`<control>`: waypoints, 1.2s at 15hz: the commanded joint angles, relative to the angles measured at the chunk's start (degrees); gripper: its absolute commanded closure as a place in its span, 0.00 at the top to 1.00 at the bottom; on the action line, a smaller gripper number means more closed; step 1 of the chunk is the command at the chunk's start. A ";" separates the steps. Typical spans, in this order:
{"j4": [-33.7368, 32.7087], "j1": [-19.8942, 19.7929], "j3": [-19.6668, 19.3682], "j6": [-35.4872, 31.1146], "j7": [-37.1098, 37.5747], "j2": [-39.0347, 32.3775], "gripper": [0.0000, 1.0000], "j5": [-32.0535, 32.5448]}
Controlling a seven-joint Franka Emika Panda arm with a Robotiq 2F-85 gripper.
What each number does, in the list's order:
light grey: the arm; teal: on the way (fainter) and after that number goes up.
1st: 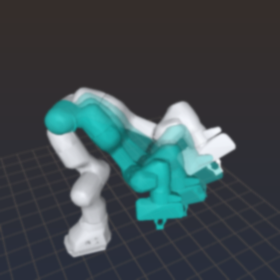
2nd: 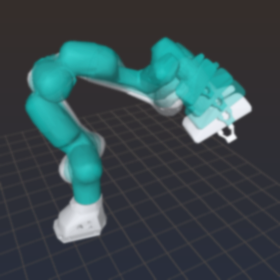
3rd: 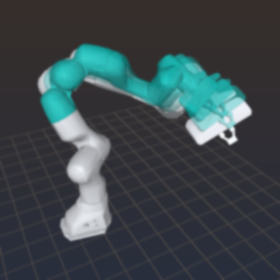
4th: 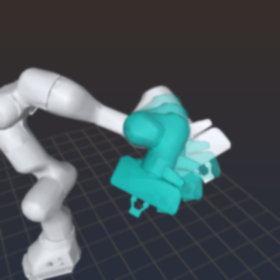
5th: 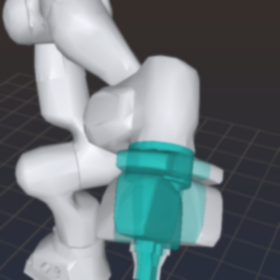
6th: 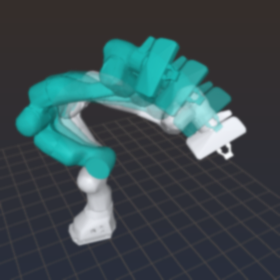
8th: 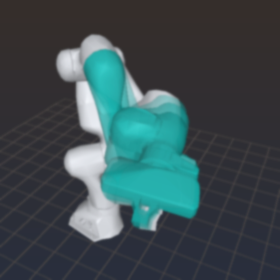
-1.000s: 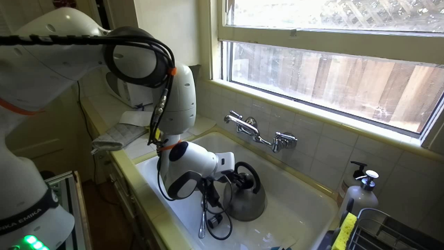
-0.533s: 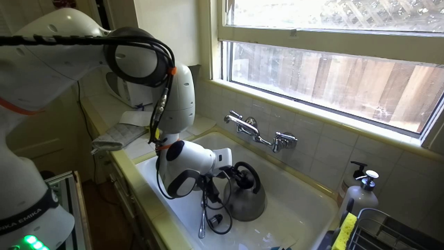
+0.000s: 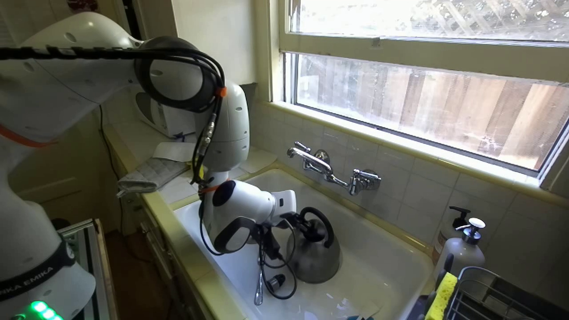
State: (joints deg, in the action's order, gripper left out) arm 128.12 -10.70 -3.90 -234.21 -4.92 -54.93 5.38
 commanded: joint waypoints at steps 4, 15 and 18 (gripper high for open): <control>-2.12 0.99 -0.81 -0.91 0.70 -1.53 0.00 0.10; -4.28 2.06 -0.89 0.88 0.28 -3.20 0.00 0.95; -3.68 1.90 -0.85 0.80 0.42 -2.66 0.00 1.50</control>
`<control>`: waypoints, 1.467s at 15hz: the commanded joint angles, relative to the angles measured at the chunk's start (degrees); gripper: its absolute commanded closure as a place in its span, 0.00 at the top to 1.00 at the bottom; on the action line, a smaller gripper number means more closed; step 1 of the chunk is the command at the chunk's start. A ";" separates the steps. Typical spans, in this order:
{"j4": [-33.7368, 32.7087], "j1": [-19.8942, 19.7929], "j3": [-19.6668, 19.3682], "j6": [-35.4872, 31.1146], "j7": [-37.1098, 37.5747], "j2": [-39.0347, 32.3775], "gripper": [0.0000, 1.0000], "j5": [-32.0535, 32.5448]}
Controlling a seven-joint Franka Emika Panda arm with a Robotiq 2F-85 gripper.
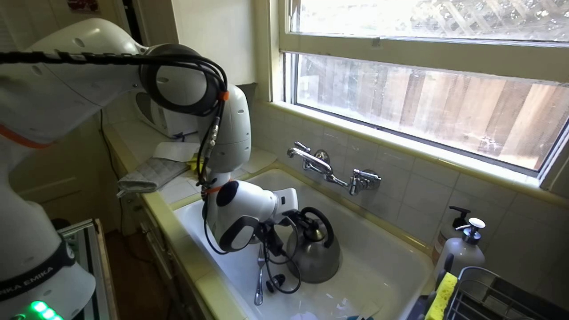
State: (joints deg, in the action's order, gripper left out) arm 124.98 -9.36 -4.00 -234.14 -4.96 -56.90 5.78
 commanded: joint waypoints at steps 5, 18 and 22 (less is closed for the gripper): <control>-0.13 0.18 -0.58 3.07 0.77 -0.25 0.00 2.75; 0.76 -0.87 -0.39 1.58 0.28 0.64 0.00 5.39; 1.56 -0.06 -1.01 -4.44 -0.18 0.38 0.00 3.83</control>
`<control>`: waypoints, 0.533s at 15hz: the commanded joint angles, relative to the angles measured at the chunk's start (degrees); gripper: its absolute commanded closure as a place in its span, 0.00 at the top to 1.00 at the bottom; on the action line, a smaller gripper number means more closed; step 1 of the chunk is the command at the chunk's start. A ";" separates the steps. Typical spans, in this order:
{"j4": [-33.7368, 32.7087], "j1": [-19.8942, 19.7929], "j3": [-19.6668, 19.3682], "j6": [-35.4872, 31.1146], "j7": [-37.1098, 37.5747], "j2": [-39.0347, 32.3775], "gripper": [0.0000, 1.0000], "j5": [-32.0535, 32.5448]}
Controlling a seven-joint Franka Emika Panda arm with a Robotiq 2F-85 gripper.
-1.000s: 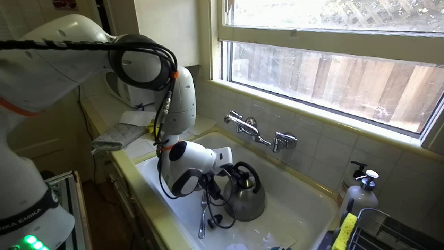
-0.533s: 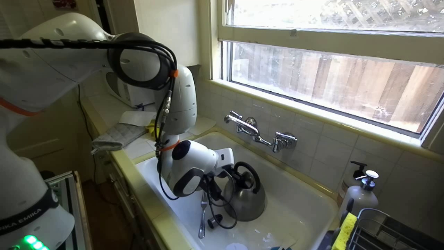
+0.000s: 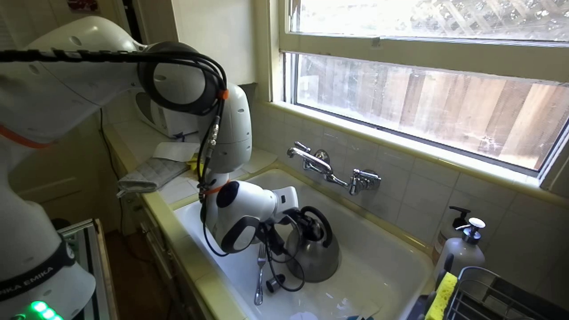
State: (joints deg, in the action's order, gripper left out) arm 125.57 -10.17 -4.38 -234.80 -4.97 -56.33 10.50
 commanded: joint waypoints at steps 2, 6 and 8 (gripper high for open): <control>0.67 0.96 -0.93 -3.30 -0.15 -0.61 0.00 -1.31; -0.12 1.36 -1.49 -0.76 -0.25 -1.23 0.00 -2.95; -0.70 1.38 -1.55 -2.49 -0.09 -1.82 0.00 -4.66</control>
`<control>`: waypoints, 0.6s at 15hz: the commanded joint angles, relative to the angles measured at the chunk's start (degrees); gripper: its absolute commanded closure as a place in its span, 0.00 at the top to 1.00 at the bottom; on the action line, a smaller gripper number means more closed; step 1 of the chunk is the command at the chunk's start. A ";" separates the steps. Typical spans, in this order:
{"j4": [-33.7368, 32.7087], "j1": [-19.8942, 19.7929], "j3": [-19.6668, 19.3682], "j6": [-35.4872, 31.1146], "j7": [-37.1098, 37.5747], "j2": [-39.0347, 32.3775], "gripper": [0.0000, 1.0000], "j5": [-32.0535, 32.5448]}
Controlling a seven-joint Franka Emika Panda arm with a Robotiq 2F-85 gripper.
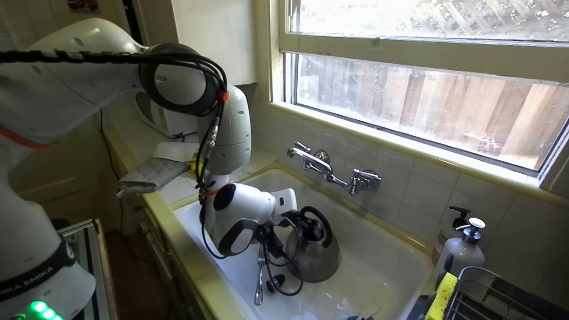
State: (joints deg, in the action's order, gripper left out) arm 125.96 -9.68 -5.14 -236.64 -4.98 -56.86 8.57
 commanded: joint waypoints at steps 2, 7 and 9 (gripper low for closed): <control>-1.90 0.97 -0.75 -0.69 0.17 -1.73 0.00 -4.33; -3.47 1.03 -0.67 1.14 0.50 -2.29 0.00 -5.16; -3.73 0.79 -0.49 2.74 0.87 -2.22 0.00 -4.47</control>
State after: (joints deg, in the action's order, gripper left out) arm 124.04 -9.44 -5.28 -236.69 -4.99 -57.43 4.72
